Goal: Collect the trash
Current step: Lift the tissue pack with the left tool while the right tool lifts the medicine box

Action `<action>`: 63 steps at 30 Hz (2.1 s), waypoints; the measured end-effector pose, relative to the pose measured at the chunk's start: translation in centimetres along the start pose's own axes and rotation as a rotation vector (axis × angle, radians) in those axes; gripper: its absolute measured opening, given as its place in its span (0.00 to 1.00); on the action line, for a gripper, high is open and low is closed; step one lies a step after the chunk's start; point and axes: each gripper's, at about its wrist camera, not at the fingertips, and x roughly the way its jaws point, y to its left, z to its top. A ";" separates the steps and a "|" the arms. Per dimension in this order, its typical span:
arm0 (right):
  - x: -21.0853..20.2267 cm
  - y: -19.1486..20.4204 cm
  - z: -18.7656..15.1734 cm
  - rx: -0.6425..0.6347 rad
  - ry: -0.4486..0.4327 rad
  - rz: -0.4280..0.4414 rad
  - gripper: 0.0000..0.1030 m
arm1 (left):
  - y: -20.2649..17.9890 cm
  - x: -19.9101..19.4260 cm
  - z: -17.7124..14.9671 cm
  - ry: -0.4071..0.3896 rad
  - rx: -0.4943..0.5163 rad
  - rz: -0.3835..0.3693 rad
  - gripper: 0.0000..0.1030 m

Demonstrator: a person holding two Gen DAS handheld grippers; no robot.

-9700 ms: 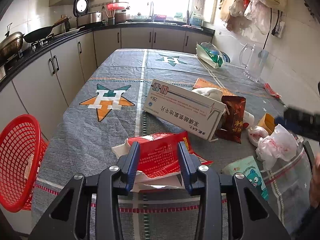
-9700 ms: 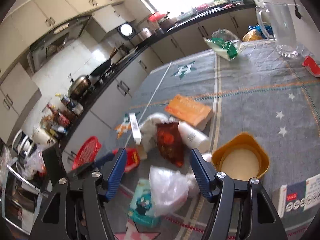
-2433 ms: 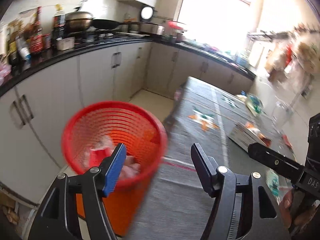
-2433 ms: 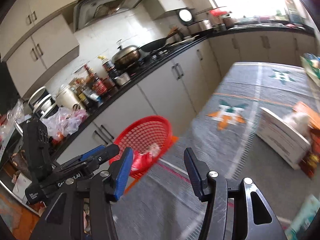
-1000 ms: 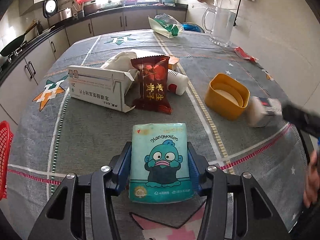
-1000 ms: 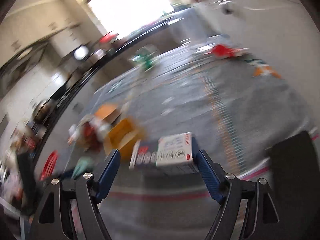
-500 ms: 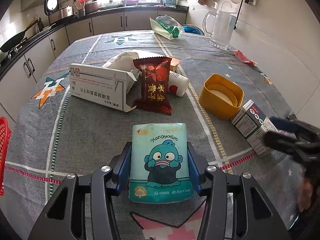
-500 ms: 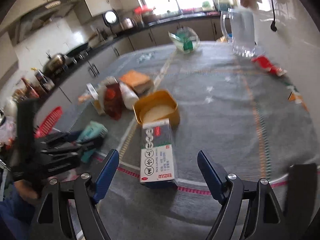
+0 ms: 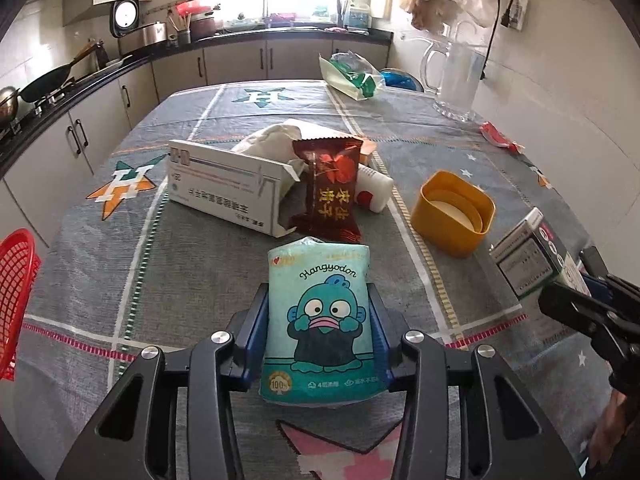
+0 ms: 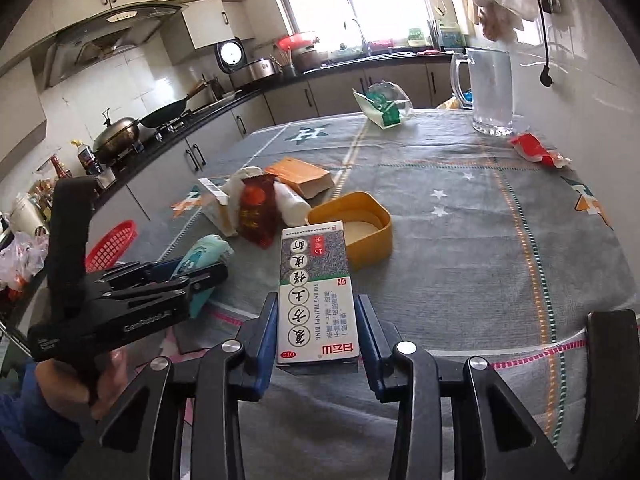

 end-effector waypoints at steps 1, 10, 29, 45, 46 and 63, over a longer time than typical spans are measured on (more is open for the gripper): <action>-0.1 0.2 -0.1 0.001 -0.001 0.005 0.39 | 0.0 -0.1 0.0 -0.001 -0.001 0.009 0.41; 0.2 1.0 -0.3 0.000 0.011 0.025 0.39 | -0.2 -1.4 -0.5 -0.052 0.022 0.076 0.41; 0.2 2.9 -0.5 -0.022 0.015 0.034 0.39 | 1.6 -4.1 -1.3 -0.110 0.007 0.127 0.41; 0.5 5.2 -0.3 -0.054 0.031 0.056 0.39 | 4.2 -6.1 -2.0 -0.145 -0.036 0.181 0.41; 0.6 5.3 -0.3 -0.056 0.032 0.057 0.39 | 4.4 -6.2 -2.0 -0.147 -0.040 0.183 0.41; 1.2 7.2 0.1 -0.092 0.050 0.070 0.39 | 6.0 -7.2 -2.4 -0.158 -0.069 0.198 0.42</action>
